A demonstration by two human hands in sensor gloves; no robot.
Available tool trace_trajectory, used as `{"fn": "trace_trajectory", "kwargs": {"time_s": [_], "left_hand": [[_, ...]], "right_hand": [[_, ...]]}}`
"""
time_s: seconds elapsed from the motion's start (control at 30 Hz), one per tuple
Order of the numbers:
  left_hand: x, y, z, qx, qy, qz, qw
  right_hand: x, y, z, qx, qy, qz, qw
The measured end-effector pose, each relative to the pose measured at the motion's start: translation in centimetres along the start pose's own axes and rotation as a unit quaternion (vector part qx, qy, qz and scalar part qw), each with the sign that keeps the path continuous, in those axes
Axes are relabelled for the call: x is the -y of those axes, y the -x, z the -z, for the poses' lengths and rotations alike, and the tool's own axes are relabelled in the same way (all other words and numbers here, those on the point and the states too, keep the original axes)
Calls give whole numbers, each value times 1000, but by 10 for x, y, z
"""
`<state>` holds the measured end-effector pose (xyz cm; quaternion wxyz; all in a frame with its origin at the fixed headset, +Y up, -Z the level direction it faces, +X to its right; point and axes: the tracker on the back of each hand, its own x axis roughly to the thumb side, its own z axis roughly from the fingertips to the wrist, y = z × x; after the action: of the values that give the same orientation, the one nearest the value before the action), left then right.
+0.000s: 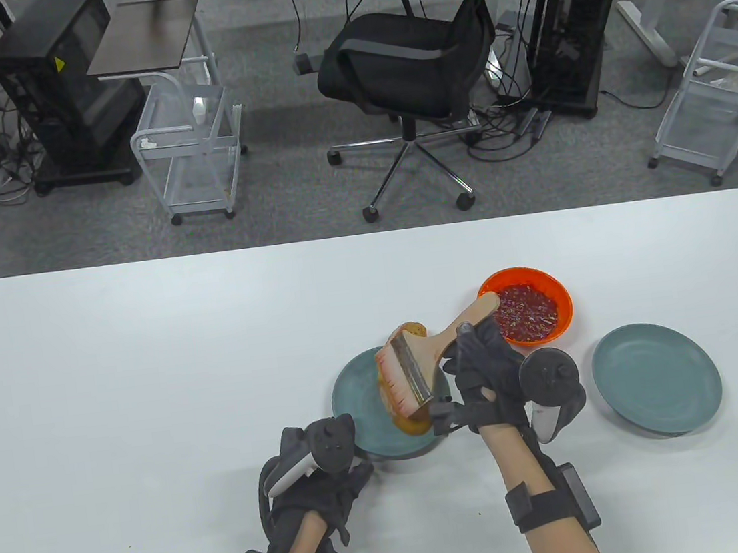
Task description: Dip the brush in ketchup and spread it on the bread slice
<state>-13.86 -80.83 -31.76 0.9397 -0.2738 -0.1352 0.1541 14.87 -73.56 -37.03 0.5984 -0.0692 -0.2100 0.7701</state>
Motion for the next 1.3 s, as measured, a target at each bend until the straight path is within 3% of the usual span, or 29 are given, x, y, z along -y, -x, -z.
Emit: {"fn": "trace_trajectory", "kwargs": {"time_s": [0.13,0.3,0.43,0.63,0.77,0.97,1.03,1.17,1.3], "left_hand": [[0,0,0,1,0,-1,1000],[0,0,0,1,0,-1,1000],[0,0,0,0,1,-1,1000],[0,0,0,0,0,0,1000],[0,0,0,1,-1,-1,1000],[0,0,0,0,-1,0,1000],[1,-1,0,-2,0,2,1000],[1,-1,0,-2,-1,2,1000],[1,0,0,-1,-3,1,1000]], "right_hand": [[3,1,0,25,7,-62,998],[27,-16,2,89,57,-128,986],[38,-18,-4,92,81,-102,987],[14,-1,-17,0,59,30,998],[7,-2,-18,32,44,-31,998],[29,-17,-10,130,82,-120,981],[30,-19,-9,124,80,-110,983],[10,-16,-11,62,36,-39,997],[-1,-12,-13,57,23,-49,997]]}}
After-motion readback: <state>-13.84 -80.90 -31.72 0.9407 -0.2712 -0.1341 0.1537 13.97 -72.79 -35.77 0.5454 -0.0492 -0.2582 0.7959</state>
